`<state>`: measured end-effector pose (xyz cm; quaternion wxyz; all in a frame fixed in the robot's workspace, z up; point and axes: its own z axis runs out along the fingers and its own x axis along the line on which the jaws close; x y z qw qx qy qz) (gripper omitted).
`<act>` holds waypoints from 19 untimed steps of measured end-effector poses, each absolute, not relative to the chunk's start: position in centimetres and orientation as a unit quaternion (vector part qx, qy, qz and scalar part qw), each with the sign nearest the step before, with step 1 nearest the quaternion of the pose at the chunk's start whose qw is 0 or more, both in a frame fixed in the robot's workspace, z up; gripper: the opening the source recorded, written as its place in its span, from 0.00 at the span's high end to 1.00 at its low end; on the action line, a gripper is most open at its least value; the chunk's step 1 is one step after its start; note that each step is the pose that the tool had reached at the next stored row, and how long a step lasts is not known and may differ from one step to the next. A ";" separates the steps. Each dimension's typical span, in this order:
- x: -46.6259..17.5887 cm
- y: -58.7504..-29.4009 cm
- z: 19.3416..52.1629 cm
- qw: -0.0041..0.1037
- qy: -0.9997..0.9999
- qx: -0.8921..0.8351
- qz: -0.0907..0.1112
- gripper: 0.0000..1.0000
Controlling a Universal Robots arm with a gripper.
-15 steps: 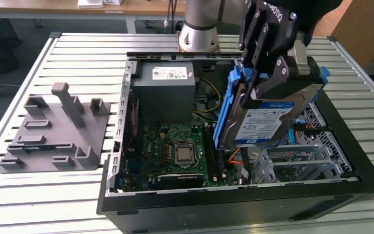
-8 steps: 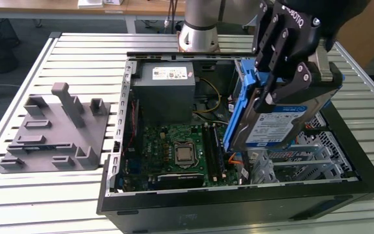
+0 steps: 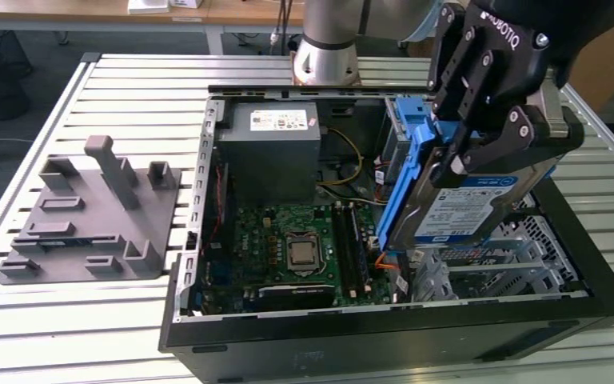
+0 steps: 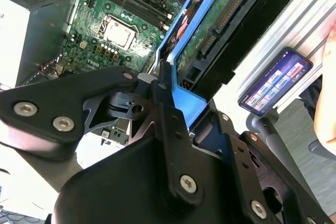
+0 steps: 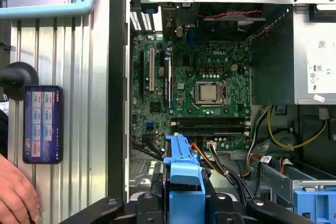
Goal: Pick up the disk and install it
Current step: 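Insert the disk into the insertion slot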
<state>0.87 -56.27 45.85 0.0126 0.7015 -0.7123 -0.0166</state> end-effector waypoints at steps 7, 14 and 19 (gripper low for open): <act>0.9 -56.3 45.8 0.013 -0.712 0.702 -0.017 0.64; 1.3 -56.3 45.8 0.013 -0.712 0.702 -0.017 0.64; 1.4 -56.3 45.8 0.013 -0.712 0.702 -0.017 0.64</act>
